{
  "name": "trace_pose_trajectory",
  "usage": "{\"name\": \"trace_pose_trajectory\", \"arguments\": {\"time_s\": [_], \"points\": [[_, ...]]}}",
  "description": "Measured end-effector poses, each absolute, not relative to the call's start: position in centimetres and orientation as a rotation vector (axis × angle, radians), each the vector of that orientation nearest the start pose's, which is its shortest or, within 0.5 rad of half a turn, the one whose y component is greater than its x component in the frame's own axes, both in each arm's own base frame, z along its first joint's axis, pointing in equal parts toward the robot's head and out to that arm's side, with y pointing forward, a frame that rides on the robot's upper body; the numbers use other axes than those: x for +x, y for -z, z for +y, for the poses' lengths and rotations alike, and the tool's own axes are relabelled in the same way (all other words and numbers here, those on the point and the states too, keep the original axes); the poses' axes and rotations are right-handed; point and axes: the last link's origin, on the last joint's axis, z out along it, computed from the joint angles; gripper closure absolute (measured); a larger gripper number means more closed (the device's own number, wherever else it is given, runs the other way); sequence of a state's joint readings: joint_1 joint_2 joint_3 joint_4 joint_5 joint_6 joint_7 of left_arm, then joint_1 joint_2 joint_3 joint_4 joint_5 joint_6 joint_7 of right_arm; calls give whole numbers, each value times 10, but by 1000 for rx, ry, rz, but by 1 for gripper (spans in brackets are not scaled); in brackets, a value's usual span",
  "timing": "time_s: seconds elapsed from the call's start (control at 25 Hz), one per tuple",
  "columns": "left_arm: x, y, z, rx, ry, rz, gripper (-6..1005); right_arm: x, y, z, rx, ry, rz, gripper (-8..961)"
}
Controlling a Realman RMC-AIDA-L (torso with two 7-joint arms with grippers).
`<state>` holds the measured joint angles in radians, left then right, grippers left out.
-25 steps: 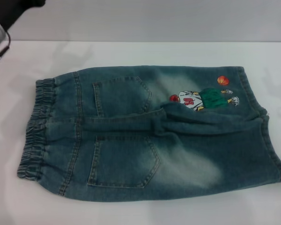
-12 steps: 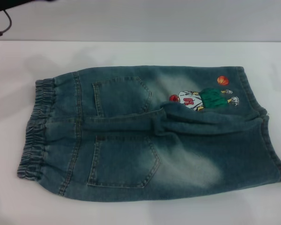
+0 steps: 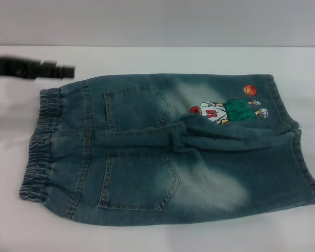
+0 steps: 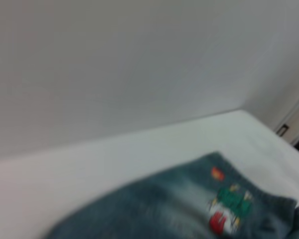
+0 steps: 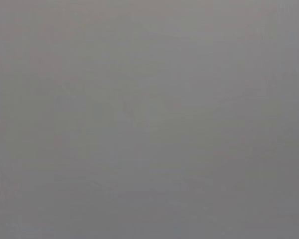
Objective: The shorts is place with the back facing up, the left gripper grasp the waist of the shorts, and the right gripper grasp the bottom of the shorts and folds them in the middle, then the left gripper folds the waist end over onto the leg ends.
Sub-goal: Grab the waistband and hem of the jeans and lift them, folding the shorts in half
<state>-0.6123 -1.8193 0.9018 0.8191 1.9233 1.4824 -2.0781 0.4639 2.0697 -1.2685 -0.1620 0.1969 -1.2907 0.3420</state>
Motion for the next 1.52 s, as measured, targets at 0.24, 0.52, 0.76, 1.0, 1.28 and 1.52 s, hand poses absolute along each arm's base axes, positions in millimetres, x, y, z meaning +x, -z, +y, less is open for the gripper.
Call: {"name": "trace_pose_trajectory", "arguments": {"time_s": [0.24, 0.52, 0.76, 1.0, 1.28, 1.52], "points": [[-282, -110, 354, -2506, 409, -1342, 218, 360, -107, 344, -1018, -896, 547, 353], [-310, -121, 327, -2395, 317, -1512, 217, 368, -120, 341, -948, -864, 534, 352], [-334, -124, 310, -2320, 201, -1585, 218, 364, -121, 345, -950, -858, 516, 352], [-339, -125, 300, -2316, 140, -1614, 218, 364, -123, 352, -944, -852, 539, 352], [-342, -118, 296, -2306, 63, -1637, 218, 363, -127, 355, -934, -855, 534, 352], [-345, -117, 298, -2268, 36, -1651, 217, 363, -129, 356, -925, -857, 537, 352]]}}
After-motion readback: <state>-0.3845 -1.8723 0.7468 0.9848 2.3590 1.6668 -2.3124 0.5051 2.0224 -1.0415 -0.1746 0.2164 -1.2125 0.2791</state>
